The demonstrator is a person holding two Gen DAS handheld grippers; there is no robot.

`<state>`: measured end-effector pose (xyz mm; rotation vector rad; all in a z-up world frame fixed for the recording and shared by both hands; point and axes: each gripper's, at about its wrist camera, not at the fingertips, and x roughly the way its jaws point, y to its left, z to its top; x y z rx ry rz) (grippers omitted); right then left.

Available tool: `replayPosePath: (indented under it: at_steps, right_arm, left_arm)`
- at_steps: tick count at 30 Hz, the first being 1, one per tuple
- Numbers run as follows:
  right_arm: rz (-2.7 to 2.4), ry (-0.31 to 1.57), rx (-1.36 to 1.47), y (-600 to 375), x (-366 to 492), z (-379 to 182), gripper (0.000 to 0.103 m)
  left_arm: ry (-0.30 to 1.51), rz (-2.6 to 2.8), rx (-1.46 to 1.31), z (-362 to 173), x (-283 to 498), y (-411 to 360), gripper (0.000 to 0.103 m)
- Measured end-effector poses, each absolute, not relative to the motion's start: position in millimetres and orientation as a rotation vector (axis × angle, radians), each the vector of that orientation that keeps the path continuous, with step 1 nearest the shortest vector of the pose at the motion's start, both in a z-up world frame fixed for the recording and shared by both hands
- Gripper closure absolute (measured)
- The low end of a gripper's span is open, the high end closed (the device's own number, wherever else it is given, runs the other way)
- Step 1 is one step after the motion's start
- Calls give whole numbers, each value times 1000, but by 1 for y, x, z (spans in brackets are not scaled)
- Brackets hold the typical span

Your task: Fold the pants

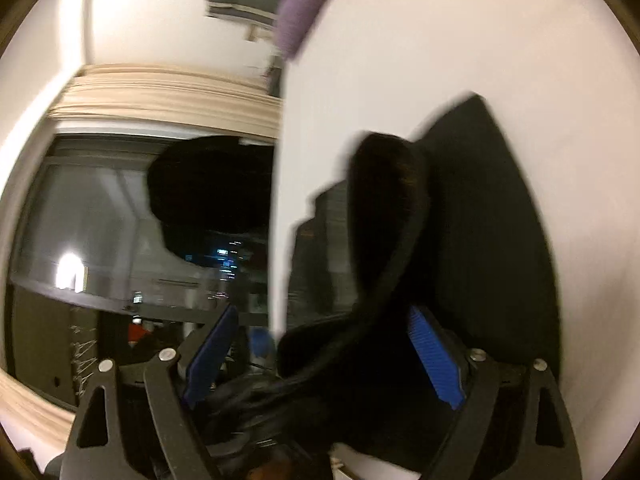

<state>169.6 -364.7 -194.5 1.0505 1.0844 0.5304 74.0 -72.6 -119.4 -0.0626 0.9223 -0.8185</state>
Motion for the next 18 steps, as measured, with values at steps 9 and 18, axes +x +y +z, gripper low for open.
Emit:
replayPosePath:
  at_steps: [9, 18]
  right_arm:
    - [517, 1039, 936, -362, 169, -180, 75]
    - [407, 963, 1010, -401, 143, -198, 85]
  left_arm:
    - [900, -852, 17, -121, 73, -111, 88]
    - [937, -897, 68, -139, 100, -160, 88]
